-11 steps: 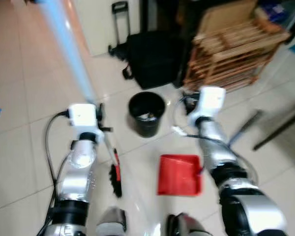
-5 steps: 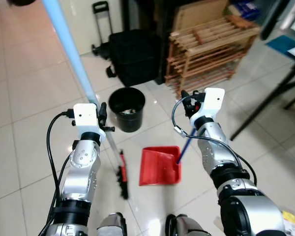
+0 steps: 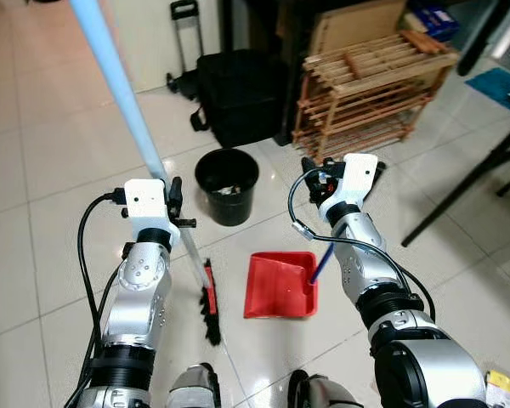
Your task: Sweep floor
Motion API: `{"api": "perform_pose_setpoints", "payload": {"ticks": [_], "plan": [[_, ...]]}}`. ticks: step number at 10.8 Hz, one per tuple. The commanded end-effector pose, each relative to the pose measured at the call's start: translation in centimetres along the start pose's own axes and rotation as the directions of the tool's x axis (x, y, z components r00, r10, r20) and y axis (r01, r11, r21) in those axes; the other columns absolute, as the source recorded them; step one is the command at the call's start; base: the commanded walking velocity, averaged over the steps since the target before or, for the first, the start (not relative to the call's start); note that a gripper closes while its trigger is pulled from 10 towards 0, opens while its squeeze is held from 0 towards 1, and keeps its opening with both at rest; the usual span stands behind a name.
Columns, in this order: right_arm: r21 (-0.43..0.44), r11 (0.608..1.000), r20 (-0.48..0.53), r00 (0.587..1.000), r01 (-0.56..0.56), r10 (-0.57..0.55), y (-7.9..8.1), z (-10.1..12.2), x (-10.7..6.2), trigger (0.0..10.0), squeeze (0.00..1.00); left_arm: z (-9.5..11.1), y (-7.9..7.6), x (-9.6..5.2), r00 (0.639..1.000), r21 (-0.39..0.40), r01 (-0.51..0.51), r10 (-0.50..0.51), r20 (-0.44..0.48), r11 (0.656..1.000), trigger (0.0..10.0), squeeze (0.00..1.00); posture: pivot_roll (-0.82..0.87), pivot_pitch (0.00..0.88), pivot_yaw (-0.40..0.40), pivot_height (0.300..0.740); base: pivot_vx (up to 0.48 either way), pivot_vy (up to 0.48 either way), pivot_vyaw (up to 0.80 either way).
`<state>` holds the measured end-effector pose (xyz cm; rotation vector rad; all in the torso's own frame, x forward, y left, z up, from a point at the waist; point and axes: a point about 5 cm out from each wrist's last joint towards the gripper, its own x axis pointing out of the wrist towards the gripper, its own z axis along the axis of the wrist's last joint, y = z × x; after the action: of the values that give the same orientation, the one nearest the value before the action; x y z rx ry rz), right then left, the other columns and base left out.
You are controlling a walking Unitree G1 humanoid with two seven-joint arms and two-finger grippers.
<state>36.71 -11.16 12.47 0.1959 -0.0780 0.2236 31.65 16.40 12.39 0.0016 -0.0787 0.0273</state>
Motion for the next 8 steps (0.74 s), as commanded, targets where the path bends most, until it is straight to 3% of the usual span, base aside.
{"api": "perform_pose_setpoints", "payload": {"ticks": [1, 8], "plan": [[0.009, 1.0, -0.014, 1.0, 0.005, -0.005, -0.11, -0.25, -0.12, 10.0, 1.0, 0.75, 0.06, -0.04, 0.999, 0.0, -0.002, 0.002, 0.04, 1.0, 10.0, 0.0, 0.07, 0.172, 0.029, 0.74, 0.0, 0.0, 0.0], [0.019, 1.0, -0.017, 1.0, -0.004, 0.004, -0.11, -0.28, -0.12, 10.0, 1.0, 0.49, -0.06, -0.08, 1.0, -0.002, 0.004, -0.004, 0.024, 1.0, 10.0, 0.0, 0.07, 0.176, 0.028, 0.74, 0.0, 0.0, 0.0]]}}
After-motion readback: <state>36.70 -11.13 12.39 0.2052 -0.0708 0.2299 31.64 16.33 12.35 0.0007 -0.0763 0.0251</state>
